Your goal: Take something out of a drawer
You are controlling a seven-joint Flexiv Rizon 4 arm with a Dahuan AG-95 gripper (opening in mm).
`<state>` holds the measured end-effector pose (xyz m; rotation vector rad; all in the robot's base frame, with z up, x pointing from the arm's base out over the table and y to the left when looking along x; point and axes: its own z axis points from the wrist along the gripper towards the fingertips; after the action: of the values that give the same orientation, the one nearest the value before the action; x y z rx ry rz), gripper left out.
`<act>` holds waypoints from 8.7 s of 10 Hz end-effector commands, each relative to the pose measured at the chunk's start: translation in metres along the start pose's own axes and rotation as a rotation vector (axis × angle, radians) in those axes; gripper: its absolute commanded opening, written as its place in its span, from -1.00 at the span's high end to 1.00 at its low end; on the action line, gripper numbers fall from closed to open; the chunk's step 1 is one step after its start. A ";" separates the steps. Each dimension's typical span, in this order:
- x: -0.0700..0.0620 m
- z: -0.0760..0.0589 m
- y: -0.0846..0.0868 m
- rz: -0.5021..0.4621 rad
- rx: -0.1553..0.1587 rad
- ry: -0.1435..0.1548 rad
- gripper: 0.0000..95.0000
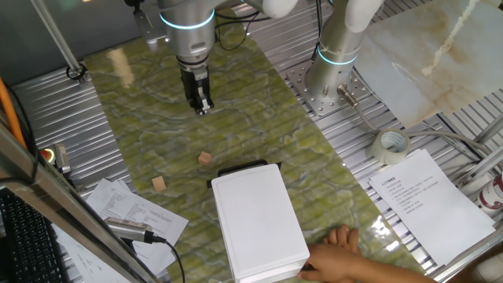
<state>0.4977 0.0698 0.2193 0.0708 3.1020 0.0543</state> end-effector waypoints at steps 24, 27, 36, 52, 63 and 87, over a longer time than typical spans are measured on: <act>0.004 0.001 0.010 -0.025 -0.012 0.045 1.00; 0.004 0.001 0.010 -0.073 -0.028 0.050 1.00; 0.035 -0.013 0.054 -0.027 -0.025 0.054 1.00; 0.049 0.016 0.109 0.024 -0.028 0.008 0.20; 0.051 0.028 0.124 0.088 -0.070 -0.060 0.20; 0.053 0.069 0.127 0.178 -0.110 -0.040 0.20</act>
<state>0.4540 0.2025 0.1525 0.3359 3.0367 0.2253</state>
